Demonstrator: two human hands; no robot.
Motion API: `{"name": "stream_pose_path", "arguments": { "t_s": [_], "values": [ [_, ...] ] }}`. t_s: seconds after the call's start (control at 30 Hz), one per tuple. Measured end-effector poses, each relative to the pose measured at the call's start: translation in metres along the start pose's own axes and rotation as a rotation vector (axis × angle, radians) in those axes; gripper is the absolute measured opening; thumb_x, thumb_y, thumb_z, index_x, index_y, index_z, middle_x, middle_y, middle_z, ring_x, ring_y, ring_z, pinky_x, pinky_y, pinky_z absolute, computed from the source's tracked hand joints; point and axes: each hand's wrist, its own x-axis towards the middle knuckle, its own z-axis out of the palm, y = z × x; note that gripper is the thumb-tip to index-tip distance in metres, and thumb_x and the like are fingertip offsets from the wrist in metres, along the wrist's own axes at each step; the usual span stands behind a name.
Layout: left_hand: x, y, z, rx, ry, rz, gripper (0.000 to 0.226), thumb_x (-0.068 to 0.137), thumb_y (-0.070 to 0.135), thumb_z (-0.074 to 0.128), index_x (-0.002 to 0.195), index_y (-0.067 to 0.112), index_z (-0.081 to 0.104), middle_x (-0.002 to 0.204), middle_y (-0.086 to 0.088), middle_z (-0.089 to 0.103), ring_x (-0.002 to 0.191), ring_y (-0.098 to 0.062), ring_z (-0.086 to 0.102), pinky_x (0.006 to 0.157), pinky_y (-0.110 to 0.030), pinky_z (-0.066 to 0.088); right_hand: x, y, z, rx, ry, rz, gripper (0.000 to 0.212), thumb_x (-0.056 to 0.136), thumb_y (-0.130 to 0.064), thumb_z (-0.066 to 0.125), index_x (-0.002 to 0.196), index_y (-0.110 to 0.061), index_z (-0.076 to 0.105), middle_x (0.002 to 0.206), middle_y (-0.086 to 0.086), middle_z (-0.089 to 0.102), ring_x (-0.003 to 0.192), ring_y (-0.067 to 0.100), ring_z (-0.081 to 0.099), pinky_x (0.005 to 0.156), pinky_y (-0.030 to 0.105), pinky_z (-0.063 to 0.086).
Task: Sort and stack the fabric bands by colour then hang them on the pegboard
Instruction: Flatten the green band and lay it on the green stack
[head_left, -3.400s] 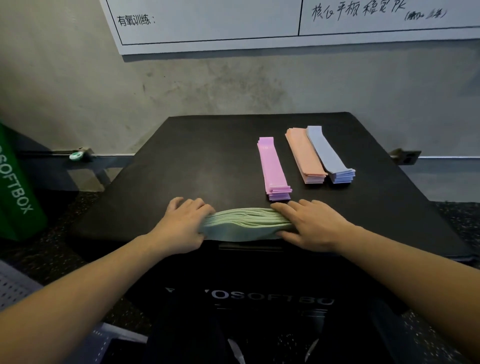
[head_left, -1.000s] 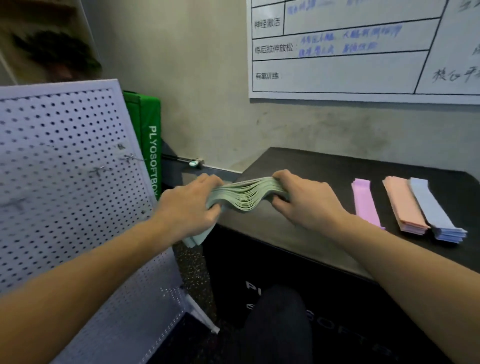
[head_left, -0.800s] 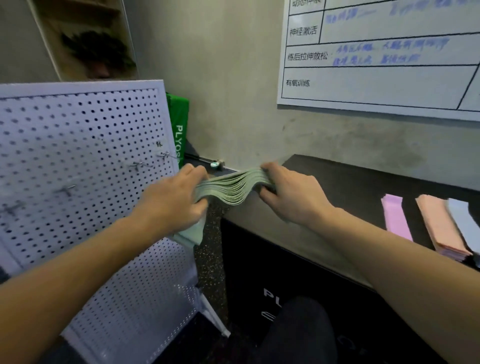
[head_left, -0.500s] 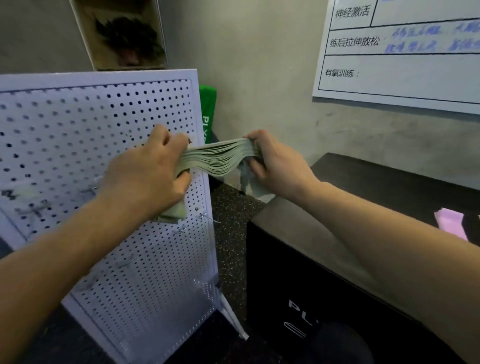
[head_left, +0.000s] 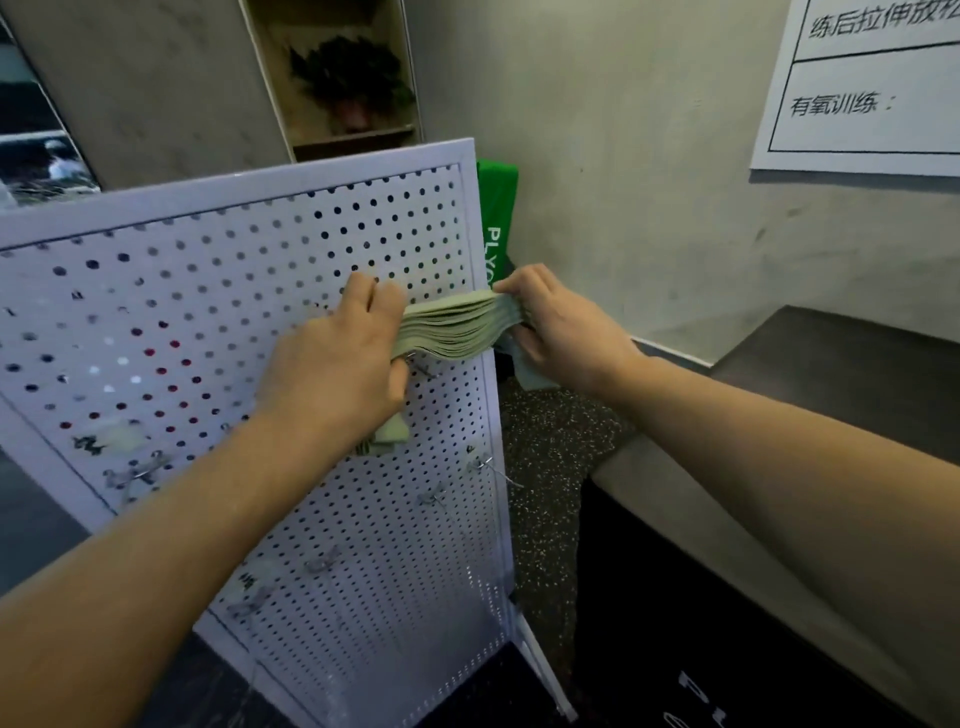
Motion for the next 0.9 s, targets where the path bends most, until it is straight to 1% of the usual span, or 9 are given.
{"name": "stream_pose_path", "arguments": {
  "t_s": [0.17, 0.27, 0.37, 0.43, 0.53, 0.6, 0.7, 0.8, 0.9],
  "values": [
    [-0.008, -0.002, 0.022, -0.074, -0.024, 0.035, 0.039, 0.090, 0.023, 0.067, 0.104, 0.015, 0.032, 0.100, 0.003, 0.021, 0.050, -0.012, 0.025, 0.044, -0.028, 0.016, -0.011, 0.005, 0.023, 0.077, -0.045, 0.028, 0.036, 0.094, -0.016, 0.060, 0.127, -0.010, 0.045, 0.123, 0.010, 0.055, 0.090, 0.027, 0.061, 0.077, 0.049, 0.052],
    [-0.008, -0.001, 0.026, -0.120, -0.031, 0.042, 0.041, 0.089, 0.023, 0.070, 0.100, 0.016, 0.031, 0.098, 0.004, 0.023, 0.049, -0.012, 0.027, 0.044, -0.027, 0.017, -0.014, 0.004, 0.026, 0.192, -0.044, 0.137, 0.035, 0.095, -0.019, 0.060, 0.126, -0.016, 0.043, 0.109, 0.005, 0.060, 0.083, 0.024, 0.062, 0.072, 0.042, 0.052],
    [-0.011, -0.002, 0.028, -0.114, -0.053, 0.064, 0.044, 0.089, 0.032, 0.072, 0.111, 0.008, 0.042, 0.100, -0.001, 0.032, 0.048, -0.011, 0.026, 0.043, -0.024, 0.016, -0.015, 0.002, 0.027, 0.275, -0.057, 0.211, 0.035, 0.096, -0.023, 0.060, 0.126, -0.021, 0.041, 0.104, 0.002, 0.063, 0.083, 0.022, 0.065, 0.067, 0.035, 0.050],
    [-0.011, -0.005, 0.028, -0.116, -0.090, 0.048, 0.054, 0.089, 0.046, 0.069, 0.121, 0.012, 0.043, 0.113, -0.004, 0.040, 0.056, -0.018, 0.040, 0.044, -0.026, 0.025, -0.016, 0.001, 0.028, 0.279, -0.050, 0.213, 0.042, 0.096, -0.022, 0.060, 0.133, -0.023, 0.040, 0.111, -0.001, 0.060, 0.086, 0.019, 0.064, 0.066, 0.026, 0.046],
    [-0.010, -0.007, 0.021, -0.150, -0.149, 0.046, 0.069, 0.085, 0.062, 0.062, 0.139, 0.023, 0.041, 0.133, 0.002, 0.039, 0.082, -0.019, 0.054, 0.062, -0.029, 0.044, -0.016, 0.001, 0.031, 0.274, -0.053, 0.171, 0.060, 0.095, -0.023, 0.063, 0.148, -0.033, 0.036, 0.139, -0.005, 0.050, 0.108, 0.015, 0.059, 0.087, 0.025, 0.045],
    [-0.010, -0.005, 0.014, -0.129, -0.169, 0.058, 0.072, 0.087, 0.063, 0.059, 0.147, 0.027, 0.040, 0.138, 0.006, 0.041, 0.089, -0.014, 0.054, 0.070, -0.028, 0.048, -0.016, 0.002, 0.031, 0.293, -0.064, 0.176, 0.064, 0.095, -0.025, 0.065, 0.151, -0.036, 0.036, 0.147, -0.007, 0.045, 0.118, 0.014, 0.054, 0.097, 0.029, 0.045],
    [-0.007, -0.005, 0.006, -0.107, -0.175, 0.062, 0.063, 0.092, 0.054, 0.059, 0.147, 0.028, 0.044, 0.136, 0.009, 0.048, 0.091, -0.011, 0.051, 0.076, -0.028, 0.048, -0.017, 0.001, 0.028, 0.295, -0.049, 0.187, 0.063, 0.094, -0.026, 0.066, 0.150, -0.036, 0.039, 0.145, -0.007, 0.047, 0.120, 0.013, 0.054, 0.101, 0.034, 0.048],
    [-0.003, -0.006, 0.002, -0.114, -0.169, 0.056, 0.057, 0.091, 0.048, 0.065, 0.141, 0.026, 0.052, 0.131, 0.007, 0.055, 0.106, -0.013, 0.051, 0.090, -0.031, 0.043, -0.017, -0.001, 0.024, 0.284, -0.051, 0.167, 0.060, 0.095, -0.027, 0.065, 0.149, -0.034, 0.041, 0.143, -0.007, 0.047, 0.119, 0.013, 0.053, 0.102, 0.033, 0.048],
    [-0.001, -0.005, 0.000, -0.154, -0.195, 0.030, 0.056, 0.090, 0.044, 0.068, 0.140, 0.024, 0.052, 0.134, 0.007, 0.053, 0.104, -0.007, 0.043, 0.087, -0.026, 0.037, -0.015, -0.002, 0.021, 0.279, -0.075, 0.161, 0.060, 0.095, -0.026, 0.066, 0.149, -0.031, 0.042, 0.144, -0.006, 0.045, 0.121, 0.015, 0.053, 0.104, 0.033, 0.047]
  ]
}}
